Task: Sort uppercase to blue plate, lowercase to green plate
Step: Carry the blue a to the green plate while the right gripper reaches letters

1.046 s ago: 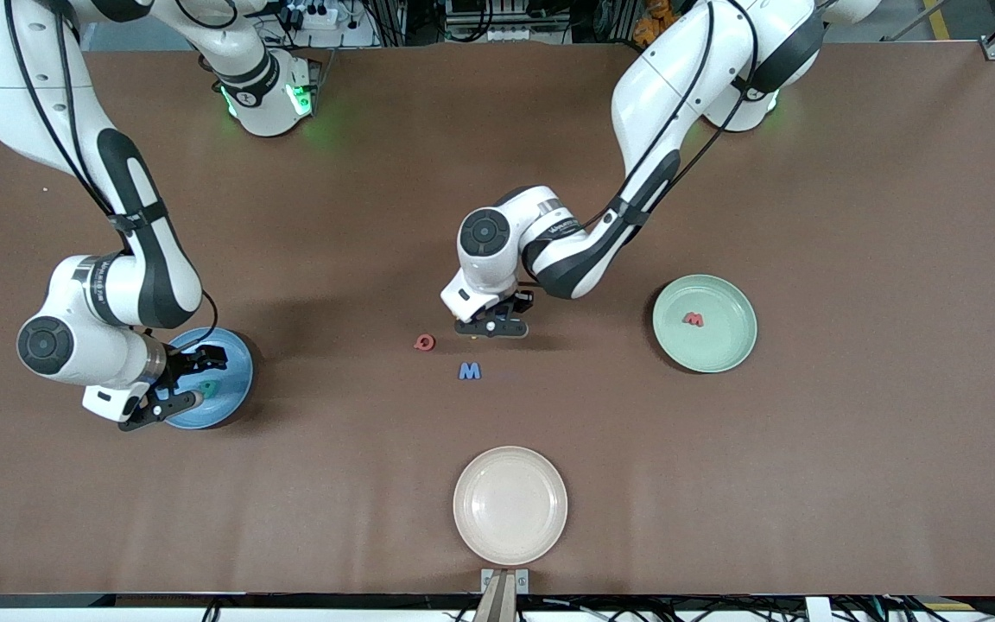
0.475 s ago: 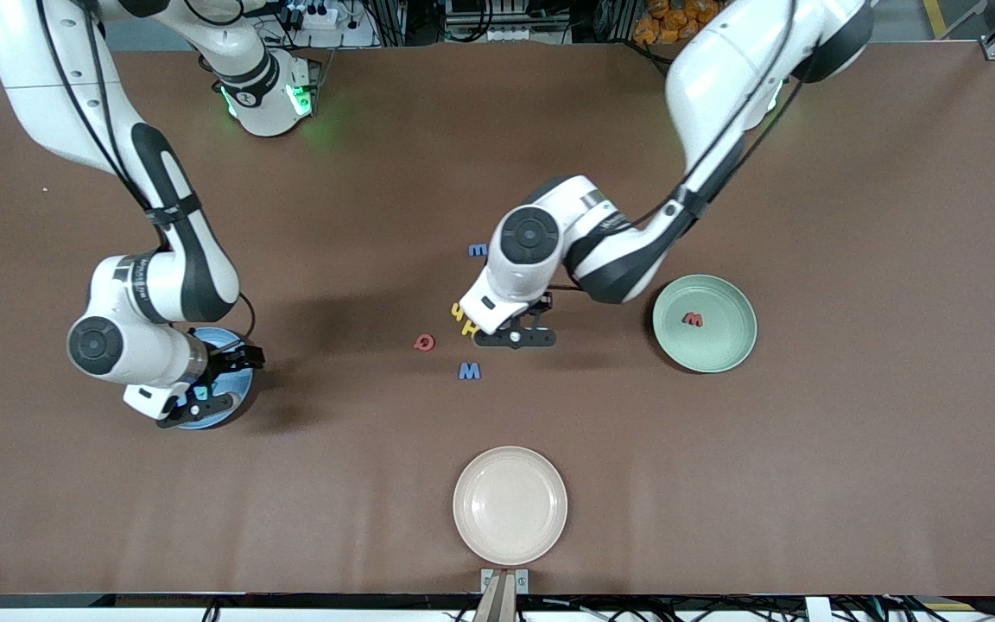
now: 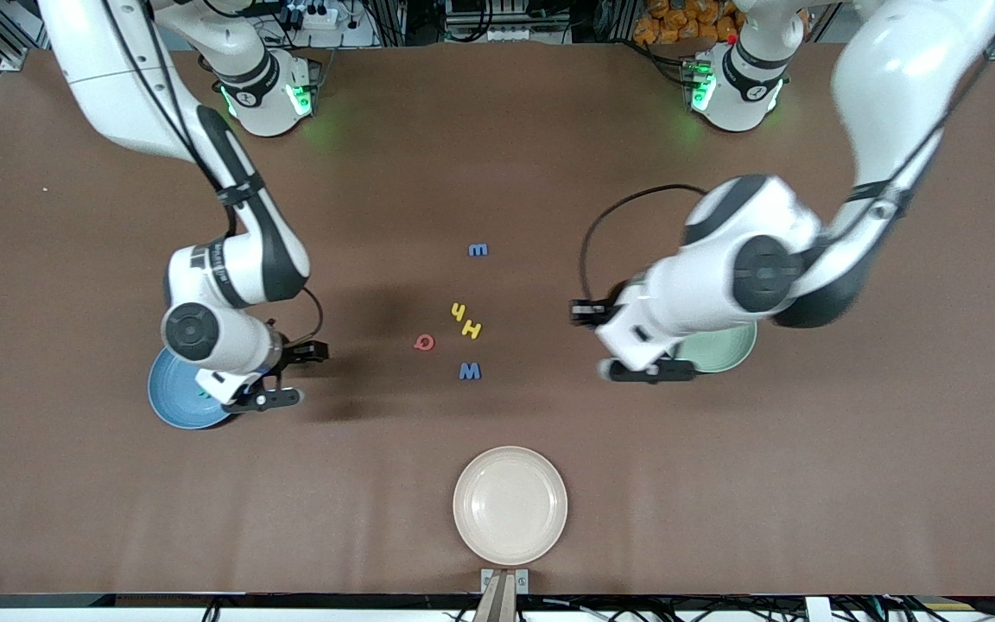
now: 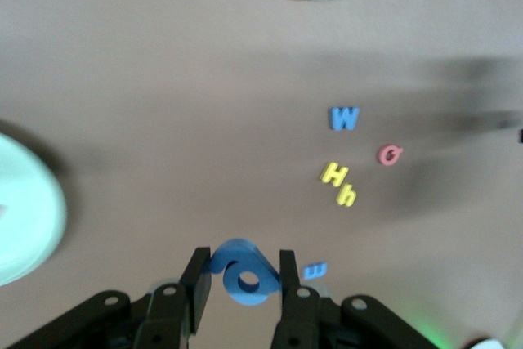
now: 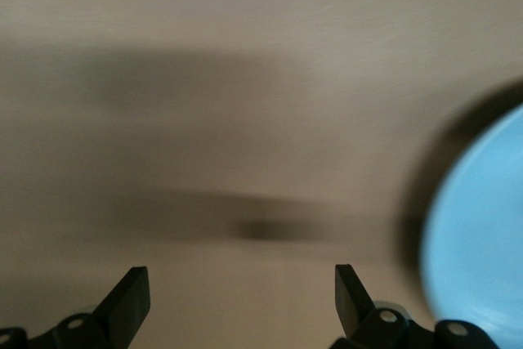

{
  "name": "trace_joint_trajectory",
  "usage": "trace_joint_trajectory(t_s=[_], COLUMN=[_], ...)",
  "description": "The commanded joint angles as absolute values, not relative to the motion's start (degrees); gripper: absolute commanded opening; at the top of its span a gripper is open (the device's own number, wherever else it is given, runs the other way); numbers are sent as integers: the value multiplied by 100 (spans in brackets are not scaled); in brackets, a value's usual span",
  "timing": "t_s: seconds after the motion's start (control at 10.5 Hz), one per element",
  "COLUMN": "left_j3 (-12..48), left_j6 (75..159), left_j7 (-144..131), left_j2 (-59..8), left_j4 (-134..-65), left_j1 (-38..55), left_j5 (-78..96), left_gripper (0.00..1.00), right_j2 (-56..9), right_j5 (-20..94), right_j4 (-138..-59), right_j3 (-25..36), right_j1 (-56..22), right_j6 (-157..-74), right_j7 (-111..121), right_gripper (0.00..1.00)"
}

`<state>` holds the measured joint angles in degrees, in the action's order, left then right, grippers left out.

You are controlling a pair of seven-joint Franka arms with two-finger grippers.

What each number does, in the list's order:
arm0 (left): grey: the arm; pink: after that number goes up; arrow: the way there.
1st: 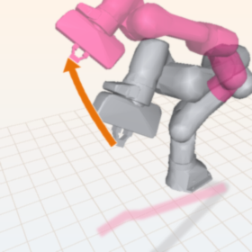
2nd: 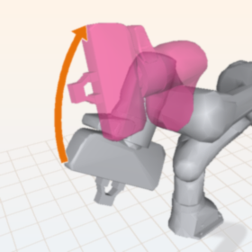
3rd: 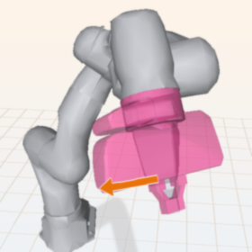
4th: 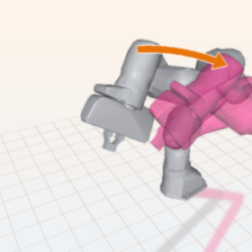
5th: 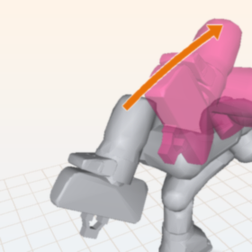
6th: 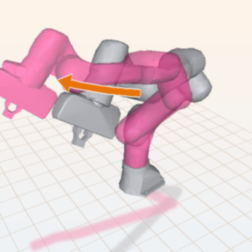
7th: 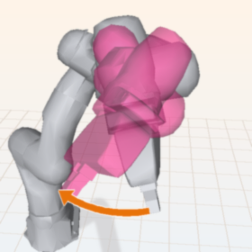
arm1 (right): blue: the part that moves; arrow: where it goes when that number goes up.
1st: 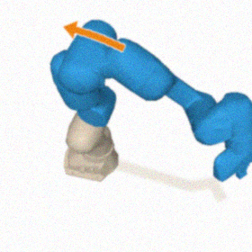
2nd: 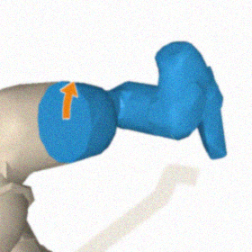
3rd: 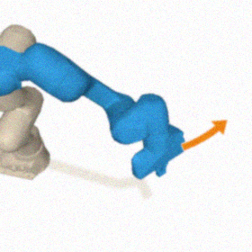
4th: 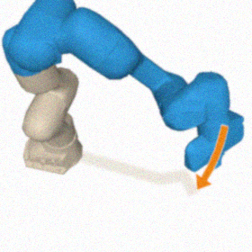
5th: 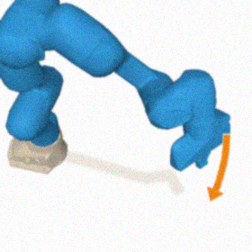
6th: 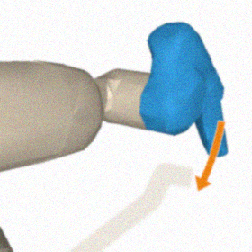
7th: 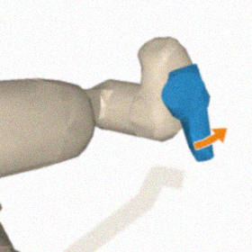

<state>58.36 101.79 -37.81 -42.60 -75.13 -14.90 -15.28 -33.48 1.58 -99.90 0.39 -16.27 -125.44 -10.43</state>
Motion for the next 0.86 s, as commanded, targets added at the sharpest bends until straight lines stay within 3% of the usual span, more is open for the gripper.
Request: trace_joint_trajectory(t_s=[0.0,0.19,0.48,0.76], left_j3=[5556,5520,4556,3851], left_j6=[9705,9572,9632,10989], left_j7=[-3141,-2656,-1744,-1573], left_j2=[-3299,-2981,-2699,-2698], left_j4=[-7935,-8338,-9139,-10349], left_j1=[-1800,-2414,-2558,-2558], left_j5=[-1346,-1274,-1318,-1450], left_gripper=[24,24,25,25], right_j2=[-3305,-3331,-3663,-4147], right_j5=[237,586,888,853], right_j4=[-9949,-9836,-9275,-8615], right_j3=[79,79,88,88], right_j1=[-2134,-2520,-3135,-3568], right_j6=[-12559,-12551,-12559,-12586], right_j7=[-2105,-2809,-4292,-5491], right_gripper=[100,100,100,100])
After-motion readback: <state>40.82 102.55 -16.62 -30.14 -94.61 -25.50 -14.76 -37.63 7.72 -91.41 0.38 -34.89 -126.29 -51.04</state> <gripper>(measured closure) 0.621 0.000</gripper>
